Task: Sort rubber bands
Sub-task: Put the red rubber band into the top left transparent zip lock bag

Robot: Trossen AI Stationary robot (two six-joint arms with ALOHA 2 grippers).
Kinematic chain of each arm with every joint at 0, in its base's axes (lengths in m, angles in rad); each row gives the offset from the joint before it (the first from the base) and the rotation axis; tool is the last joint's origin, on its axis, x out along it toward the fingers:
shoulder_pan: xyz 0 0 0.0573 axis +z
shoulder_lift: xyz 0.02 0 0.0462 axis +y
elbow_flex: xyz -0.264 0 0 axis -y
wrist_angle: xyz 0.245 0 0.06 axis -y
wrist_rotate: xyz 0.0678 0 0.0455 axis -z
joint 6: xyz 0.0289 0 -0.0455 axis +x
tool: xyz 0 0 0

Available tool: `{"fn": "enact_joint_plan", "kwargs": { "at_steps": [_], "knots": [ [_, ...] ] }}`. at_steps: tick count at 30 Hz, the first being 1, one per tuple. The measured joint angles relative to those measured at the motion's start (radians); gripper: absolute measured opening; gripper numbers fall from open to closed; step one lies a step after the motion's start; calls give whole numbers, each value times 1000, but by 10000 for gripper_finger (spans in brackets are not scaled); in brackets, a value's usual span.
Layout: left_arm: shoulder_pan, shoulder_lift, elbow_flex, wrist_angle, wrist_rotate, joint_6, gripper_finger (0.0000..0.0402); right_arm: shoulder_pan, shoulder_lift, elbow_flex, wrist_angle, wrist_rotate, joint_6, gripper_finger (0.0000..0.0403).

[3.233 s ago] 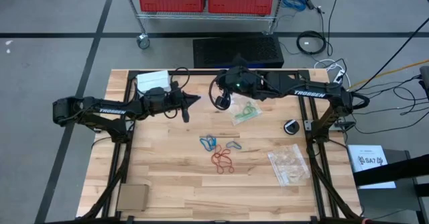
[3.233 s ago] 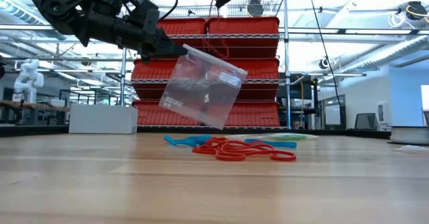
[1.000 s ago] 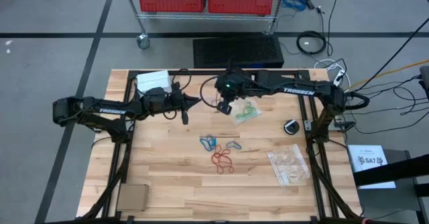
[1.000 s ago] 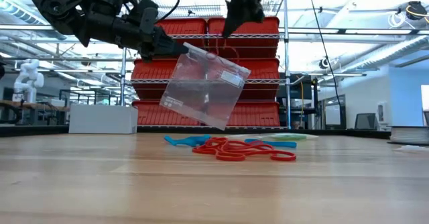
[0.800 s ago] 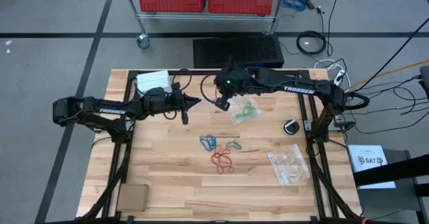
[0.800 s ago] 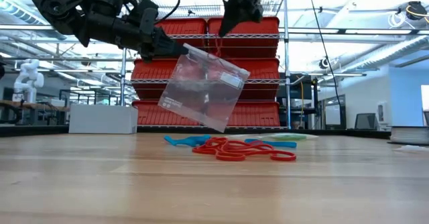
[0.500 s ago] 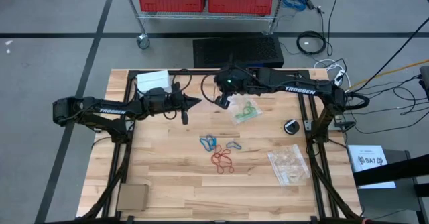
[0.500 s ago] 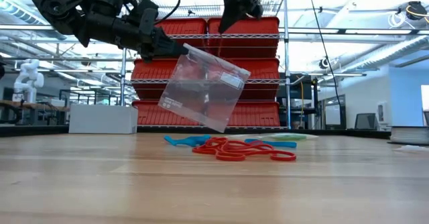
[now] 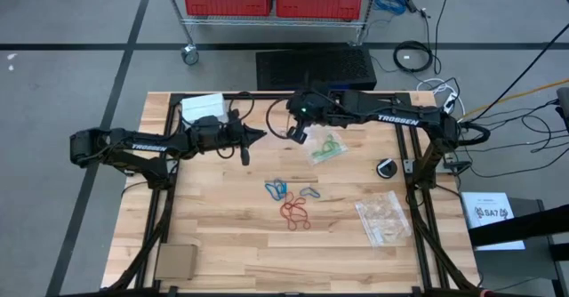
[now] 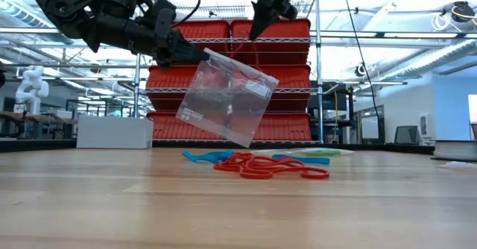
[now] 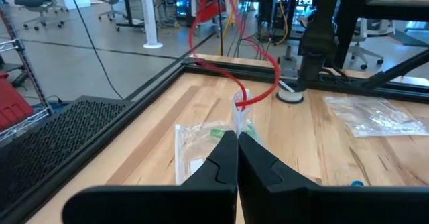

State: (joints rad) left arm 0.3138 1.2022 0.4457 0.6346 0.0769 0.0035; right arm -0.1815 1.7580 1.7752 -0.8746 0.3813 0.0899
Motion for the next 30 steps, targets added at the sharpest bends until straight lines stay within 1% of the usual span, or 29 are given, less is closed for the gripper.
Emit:
{"fn": "enact_joint_plan", "kwargs": {
  "at_steps": [3,8,16,20,22,27,30],
  "knots": [
    [0,0,0,1,-2,-22,0,21,0,0,2,0,1,0],
    [0,0,0,4,-7,-24,0,39,12,0,5,-33,3,0],
    [0,0,0,5,-8,-24,0,32,78,0,3,-169,-4,0],
    [0,0,0,5,-6,-23,0,14,99,0,-4,-186,-6,0],
    [0,0,0,5,-4,-23,0,1,106,0,-3,-225,-5,0],
    [0,0,0,5,0,-21,0,-18,135,0,-7,-263,-8,0],
    [0,0,0,5,0,-20,0,-23,149,0,-4,-311,-8,0]
  ]
}}
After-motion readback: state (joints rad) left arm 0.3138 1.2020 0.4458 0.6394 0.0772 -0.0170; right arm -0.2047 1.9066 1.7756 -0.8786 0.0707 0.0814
